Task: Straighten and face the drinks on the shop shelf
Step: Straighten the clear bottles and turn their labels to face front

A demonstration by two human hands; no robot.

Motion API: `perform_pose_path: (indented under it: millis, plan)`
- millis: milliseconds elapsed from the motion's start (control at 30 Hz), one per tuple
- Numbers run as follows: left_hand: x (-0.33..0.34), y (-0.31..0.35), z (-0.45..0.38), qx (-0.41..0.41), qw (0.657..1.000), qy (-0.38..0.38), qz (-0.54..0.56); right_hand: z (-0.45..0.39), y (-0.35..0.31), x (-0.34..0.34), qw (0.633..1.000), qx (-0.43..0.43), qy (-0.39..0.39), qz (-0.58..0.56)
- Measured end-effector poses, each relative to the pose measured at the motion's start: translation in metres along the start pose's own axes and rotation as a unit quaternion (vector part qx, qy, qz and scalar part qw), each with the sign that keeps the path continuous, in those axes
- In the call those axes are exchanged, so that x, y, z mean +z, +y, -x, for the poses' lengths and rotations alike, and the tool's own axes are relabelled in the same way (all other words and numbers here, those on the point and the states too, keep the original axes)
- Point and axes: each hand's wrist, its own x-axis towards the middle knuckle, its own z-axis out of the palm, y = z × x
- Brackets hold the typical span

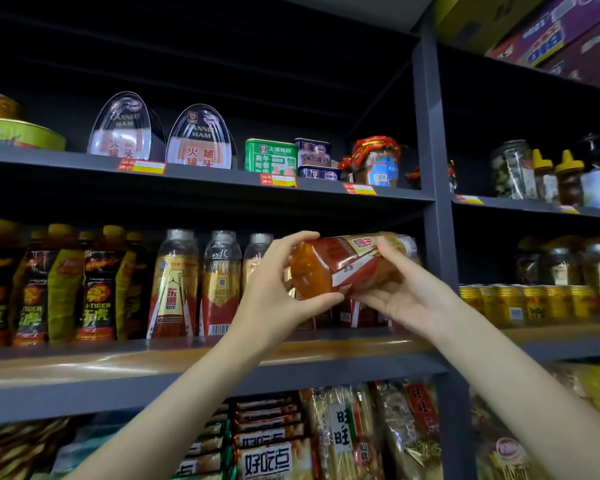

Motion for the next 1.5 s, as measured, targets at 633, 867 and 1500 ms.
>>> perform_pose_path:
  millis: [633,867,1500]
  plan:
    - [-0.018,-0.028,-0.003,-0.018,0.982,-0.104,-0.159,-0.008,0.011,-0.014,0.776,-0.378,-0.045,0.503]
    - [-0.017,-0.036,-0.014,-0.042,0.964,-0.113,-0.236,-0.025,0.004,-0.011,0.752,-0.4,0.033,0.524]
    - [0.009,-0.078,-0.05,-0.013,0.908,-0.168,-0.383,-0.099,-0.011,-0.04,0.529,-0.188,0.076,0.824]
